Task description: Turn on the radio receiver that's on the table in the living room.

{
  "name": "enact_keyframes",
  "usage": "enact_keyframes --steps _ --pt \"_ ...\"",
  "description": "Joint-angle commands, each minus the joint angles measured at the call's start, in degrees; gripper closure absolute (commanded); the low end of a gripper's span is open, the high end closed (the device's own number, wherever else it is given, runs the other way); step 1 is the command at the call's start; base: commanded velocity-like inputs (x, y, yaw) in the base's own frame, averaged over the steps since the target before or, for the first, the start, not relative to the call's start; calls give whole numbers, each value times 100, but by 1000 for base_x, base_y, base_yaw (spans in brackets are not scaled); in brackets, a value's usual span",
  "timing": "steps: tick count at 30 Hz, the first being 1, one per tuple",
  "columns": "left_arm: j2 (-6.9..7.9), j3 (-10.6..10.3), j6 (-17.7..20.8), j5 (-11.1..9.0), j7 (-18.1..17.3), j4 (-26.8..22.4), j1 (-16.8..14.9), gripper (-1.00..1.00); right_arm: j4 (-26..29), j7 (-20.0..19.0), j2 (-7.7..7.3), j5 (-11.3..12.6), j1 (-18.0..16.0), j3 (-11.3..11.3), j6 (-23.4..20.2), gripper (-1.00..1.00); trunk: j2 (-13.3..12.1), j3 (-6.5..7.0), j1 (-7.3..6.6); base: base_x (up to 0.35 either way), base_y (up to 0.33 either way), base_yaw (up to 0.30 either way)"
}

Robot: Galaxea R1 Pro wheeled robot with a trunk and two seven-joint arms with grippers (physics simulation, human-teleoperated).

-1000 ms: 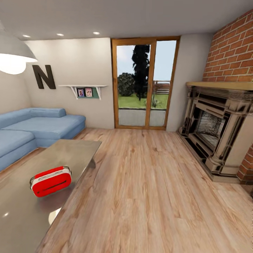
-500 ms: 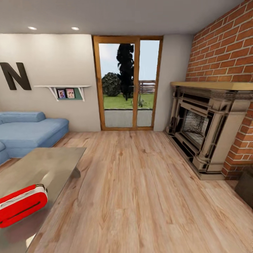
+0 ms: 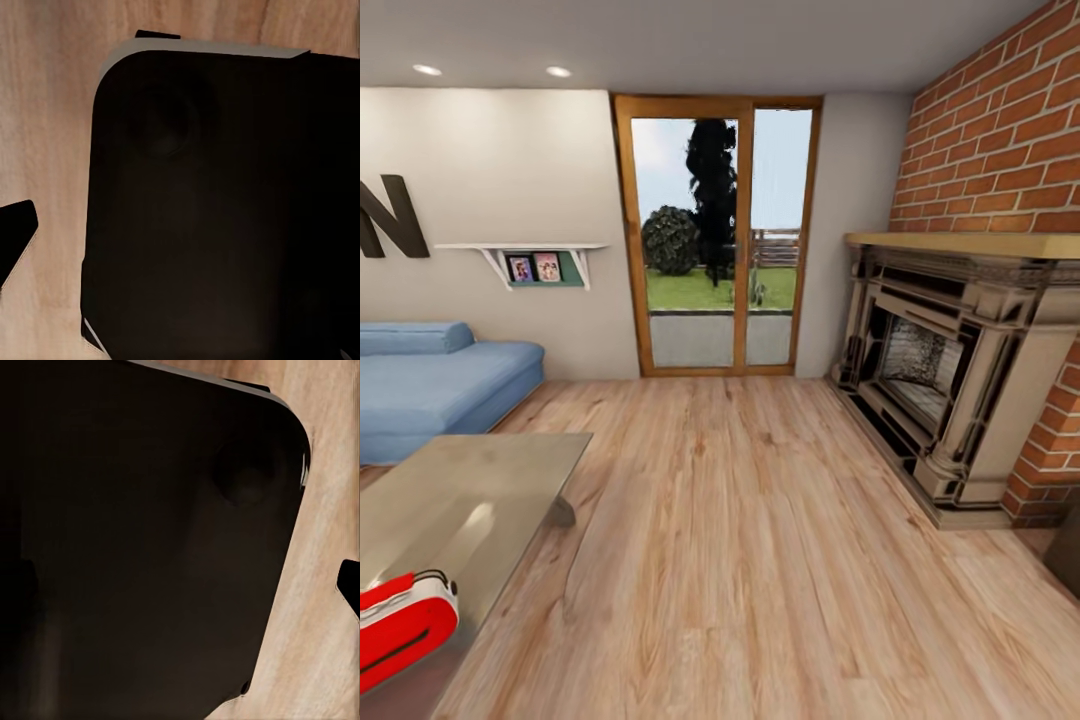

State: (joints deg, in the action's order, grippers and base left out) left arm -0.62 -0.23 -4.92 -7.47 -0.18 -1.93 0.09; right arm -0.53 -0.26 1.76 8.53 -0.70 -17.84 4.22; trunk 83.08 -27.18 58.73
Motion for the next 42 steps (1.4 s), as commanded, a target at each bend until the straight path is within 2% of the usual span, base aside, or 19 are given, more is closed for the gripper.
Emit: enact_keyframes --steps 1,21,42 --pt "0 1 0 0 0 0 0 -100 0 0 0 0 2 1 0 -100 0 0 0 322 0 0" --pt "0 3 -4 2 0 0 0 -100 0 -9 0 0 0 0 -9 -100 0 0 0 312 0 0" --pt "0 -4 -26 0 0 0 0 -100 -3 0 0 0 0 0 -1 -100 0 0 0 5 0 263"
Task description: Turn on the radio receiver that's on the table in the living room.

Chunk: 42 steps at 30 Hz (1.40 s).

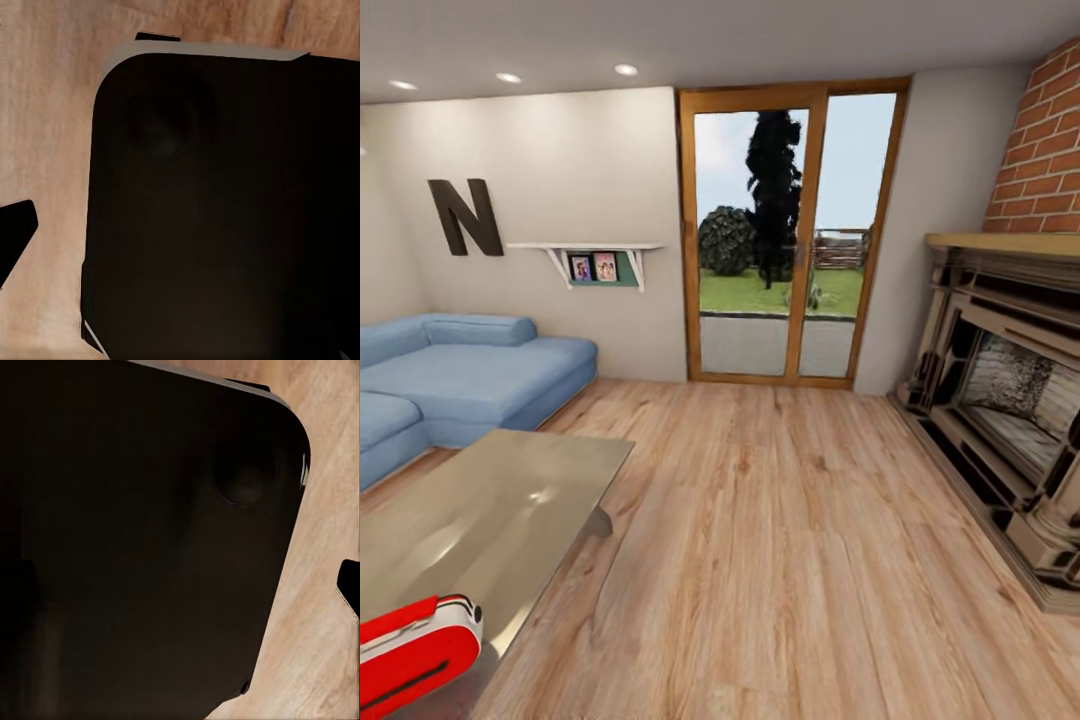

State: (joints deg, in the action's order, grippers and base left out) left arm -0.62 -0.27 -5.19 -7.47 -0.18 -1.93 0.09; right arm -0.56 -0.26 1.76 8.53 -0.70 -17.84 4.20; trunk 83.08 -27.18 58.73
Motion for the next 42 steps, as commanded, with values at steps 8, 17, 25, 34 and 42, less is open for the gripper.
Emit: enact_keyframes --steps 8,17,25,34,42 --pt "0 0 0 0 0 0 0 -100 3 0 0 0 0 0 1 -100 0 0 0 0 0 275" --pt "0 0 -7 0 1 0 0 -100 3 9 0 0 2 0 1 -100 0 0 0 0 0 275" --pt "0 9 -17 -10 29 0 0 -100 3 14 1 0 0 0 1 -100 0 0 0 0 0 275" --pt "0 9 -18 -9 35 0 0 -100 3 14 0 0 0 0 1 -100 0 0 0 0 0 275" --pt "-4 2 -19 -9 18 0 0 -100 1 17 0 2 0 0 2 -100 0 0 0 0 0 275"
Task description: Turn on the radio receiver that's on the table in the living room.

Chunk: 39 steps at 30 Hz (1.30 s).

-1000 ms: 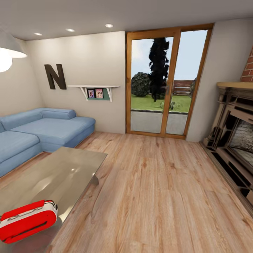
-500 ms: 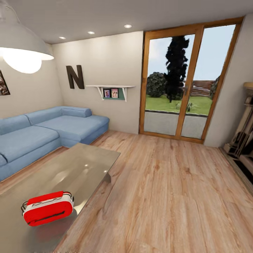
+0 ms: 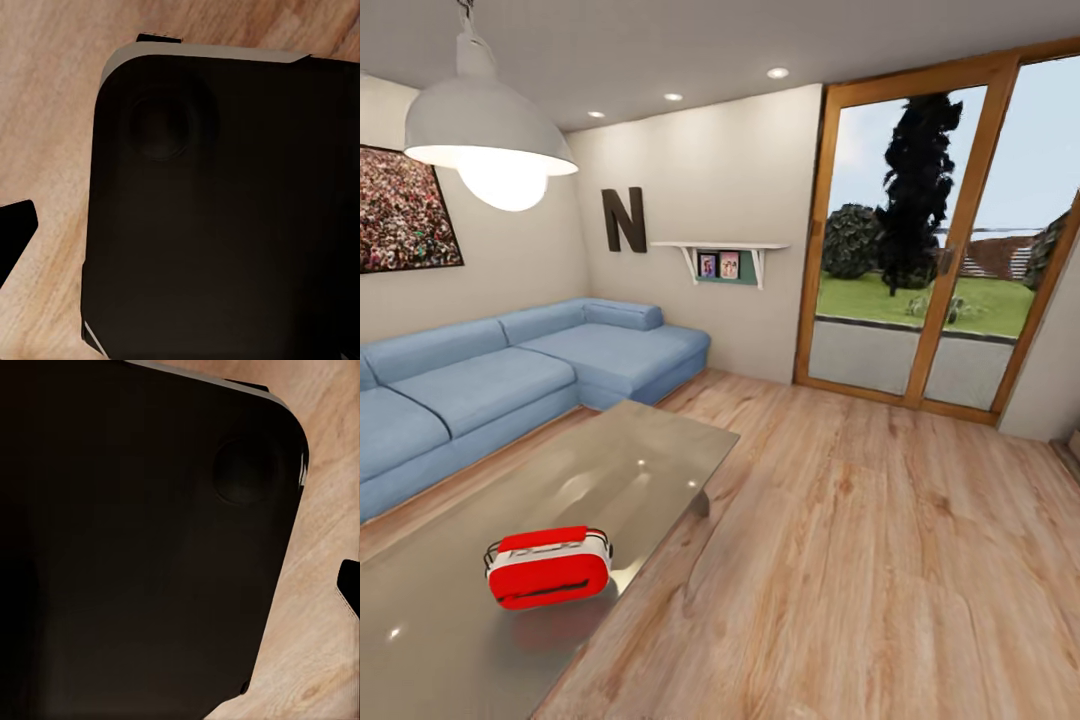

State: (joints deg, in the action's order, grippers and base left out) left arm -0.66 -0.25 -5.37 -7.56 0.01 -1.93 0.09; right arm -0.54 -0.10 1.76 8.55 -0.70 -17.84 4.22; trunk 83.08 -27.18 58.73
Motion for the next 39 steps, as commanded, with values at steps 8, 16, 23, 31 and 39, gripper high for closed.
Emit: enact_keyframes --steps 8,16,23,31,39 --pt "1 -2 0 9 -10 0 0 -100 1 -1 2 -2 0 0 -1 -100 0 0 0 0 0 274" --pt "4 -2 1 8 -15 0 0 -100 2 1 9 -3 1 0 4 -100 0 0 0 37 0 274" --pt "4 -2 24 9 -19 0 0 -100 0 1 9 -3 0 0 5 -100 0 0 0 302 0 274" --pt "4 0 12 0 -19 0 0 -100 1 -7 9 -3 0 0 0 -100 0 0 0 169 0 127" --pt "4 -2 10 0 -19 0 0 -100 2 1 9 -3 0 0 2 -100 0 0 0 1 0 243"
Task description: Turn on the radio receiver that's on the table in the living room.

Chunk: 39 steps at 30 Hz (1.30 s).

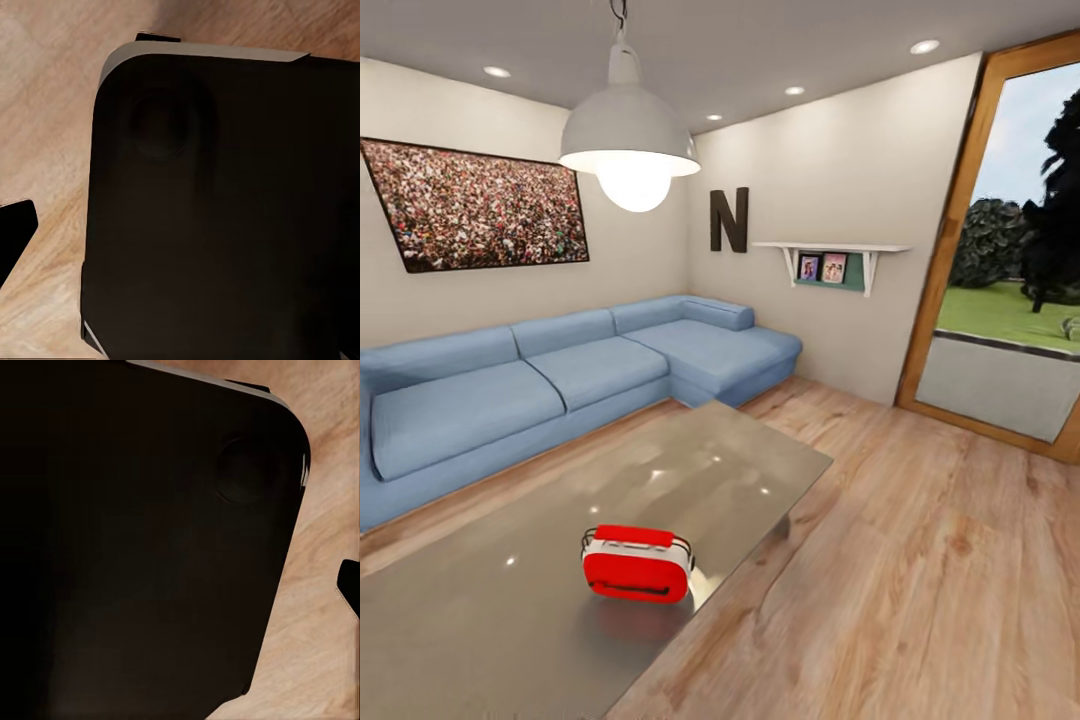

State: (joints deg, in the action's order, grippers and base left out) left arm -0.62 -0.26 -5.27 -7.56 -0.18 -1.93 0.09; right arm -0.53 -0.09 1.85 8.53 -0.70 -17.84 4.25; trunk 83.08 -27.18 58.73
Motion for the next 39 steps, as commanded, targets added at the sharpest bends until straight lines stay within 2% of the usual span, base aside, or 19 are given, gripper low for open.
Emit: enact_keyframes --steps 1,21,39 --pt "0 0 0 0 0 0 0 -100 -1 0 0 0 0 0 4 -100 0 0 0 0 0 274" --pt "-1 0 -5 16 0 0 0 -100 -1 0 0 0 0 0 6 -100 0 0 0 8 -4 275" --pt "0 9 -9 18 0 0 0 -100 0 0 0 0 0 0 6 -100 0 0 0 229 -174 275"
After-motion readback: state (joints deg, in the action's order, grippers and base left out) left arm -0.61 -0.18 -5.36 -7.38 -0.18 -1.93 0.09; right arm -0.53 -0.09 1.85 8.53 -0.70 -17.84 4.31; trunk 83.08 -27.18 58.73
